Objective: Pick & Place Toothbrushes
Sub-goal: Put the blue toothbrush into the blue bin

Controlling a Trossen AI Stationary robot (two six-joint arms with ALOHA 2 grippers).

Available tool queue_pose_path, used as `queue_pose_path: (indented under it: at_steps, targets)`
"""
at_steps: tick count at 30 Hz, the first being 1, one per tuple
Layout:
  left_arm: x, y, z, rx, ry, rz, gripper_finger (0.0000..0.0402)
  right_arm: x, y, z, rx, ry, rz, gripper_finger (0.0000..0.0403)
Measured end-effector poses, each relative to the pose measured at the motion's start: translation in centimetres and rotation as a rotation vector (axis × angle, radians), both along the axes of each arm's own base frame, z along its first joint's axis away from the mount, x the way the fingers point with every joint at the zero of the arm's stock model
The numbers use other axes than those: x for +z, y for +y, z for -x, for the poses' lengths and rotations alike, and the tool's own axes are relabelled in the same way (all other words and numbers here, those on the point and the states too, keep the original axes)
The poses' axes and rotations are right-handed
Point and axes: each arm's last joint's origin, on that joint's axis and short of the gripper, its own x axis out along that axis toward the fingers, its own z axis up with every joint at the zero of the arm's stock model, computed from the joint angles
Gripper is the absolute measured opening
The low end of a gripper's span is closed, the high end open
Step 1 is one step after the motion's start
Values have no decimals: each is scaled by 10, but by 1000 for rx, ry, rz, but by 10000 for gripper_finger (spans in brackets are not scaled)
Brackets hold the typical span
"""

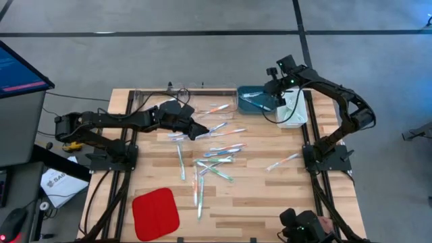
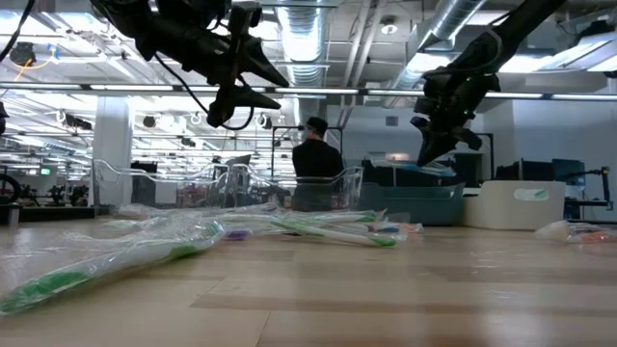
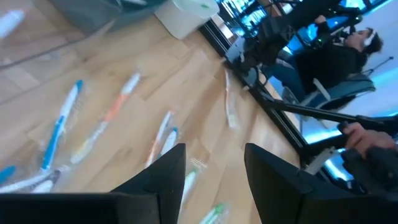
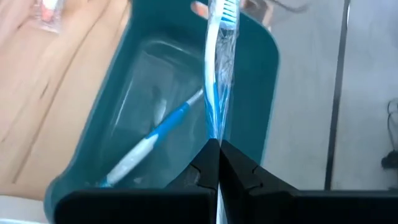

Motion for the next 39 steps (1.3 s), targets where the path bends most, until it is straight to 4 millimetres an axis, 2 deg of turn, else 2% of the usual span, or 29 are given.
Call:
queue_pose_path:
  at_steps: [7,13,23,39]
  targets:
    - [0,1,0,22,-1,45,159,0,2,-5,44,11,28,0]
    - [0,3,1,30,-2,47,159,-9,7,-16,95,24,2,0]
    - [0,2,1,7,-7,89,159,-27,-4,-15,88,50,-26,0]
    - [0,1,1,-10,-9,98,159,-26,-8,-16,100,33,13,0]
